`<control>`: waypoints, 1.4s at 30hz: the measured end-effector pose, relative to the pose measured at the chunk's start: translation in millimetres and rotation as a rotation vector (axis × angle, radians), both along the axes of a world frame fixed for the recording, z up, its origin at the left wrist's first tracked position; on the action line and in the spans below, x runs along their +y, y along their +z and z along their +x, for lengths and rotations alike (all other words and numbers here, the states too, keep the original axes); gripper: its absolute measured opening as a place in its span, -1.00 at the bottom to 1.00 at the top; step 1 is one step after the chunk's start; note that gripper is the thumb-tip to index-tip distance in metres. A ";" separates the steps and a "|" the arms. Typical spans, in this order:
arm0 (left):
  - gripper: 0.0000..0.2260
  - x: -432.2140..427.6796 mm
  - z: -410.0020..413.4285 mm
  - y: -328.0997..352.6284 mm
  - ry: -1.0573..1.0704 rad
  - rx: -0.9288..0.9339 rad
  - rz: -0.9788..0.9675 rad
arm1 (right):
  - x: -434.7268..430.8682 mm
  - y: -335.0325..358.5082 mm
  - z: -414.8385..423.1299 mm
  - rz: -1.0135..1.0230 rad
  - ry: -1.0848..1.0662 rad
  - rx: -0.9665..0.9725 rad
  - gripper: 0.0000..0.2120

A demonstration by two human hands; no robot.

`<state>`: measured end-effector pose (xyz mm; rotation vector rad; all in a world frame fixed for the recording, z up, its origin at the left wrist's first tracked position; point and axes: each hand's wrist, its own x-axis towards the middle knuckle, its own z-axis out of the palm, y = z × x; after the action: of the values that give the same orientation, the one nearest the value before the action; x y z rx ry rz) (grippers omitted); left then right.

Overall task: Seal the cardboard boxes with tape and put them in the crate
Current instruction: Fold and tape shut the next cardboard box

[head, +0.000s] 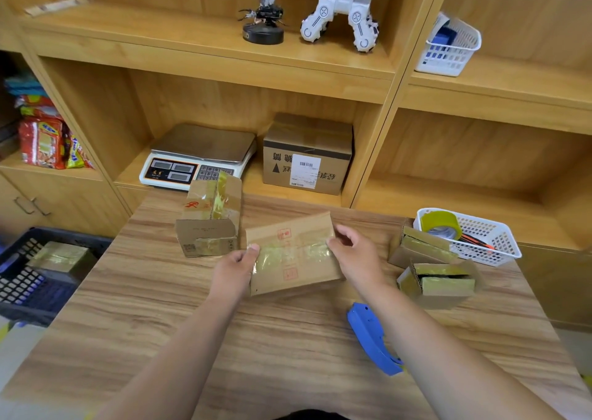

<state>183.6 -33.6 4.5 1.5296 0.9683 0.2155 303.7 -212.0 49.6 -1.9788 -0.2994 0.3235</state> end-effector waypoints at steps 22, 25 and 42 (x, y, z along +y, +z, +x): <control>-0.13 -10.0 -12.6 -0.1 -0.398 -0.069 0.033 | -17.7 -15.2 -5.3 -0.078 0.044 0.255 -0.53; -0.23 -9.7 -11.9 1.3 -0.399 -0.092 0.081 | -18.7 -12.5 -4.5 -0.059 0.037 0.289 -0.40; -0.60 -4.9 5.4 9.5 -0.023 -0.071 -0.080 | -14.6 -5.8 -7.8 0.042 0.007 0.250 -0.68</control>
<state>188.9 -38.6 14.0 1.4500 0.8927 0.2113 295.9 -226.6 43.8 -1.8728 -0.1510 0.5586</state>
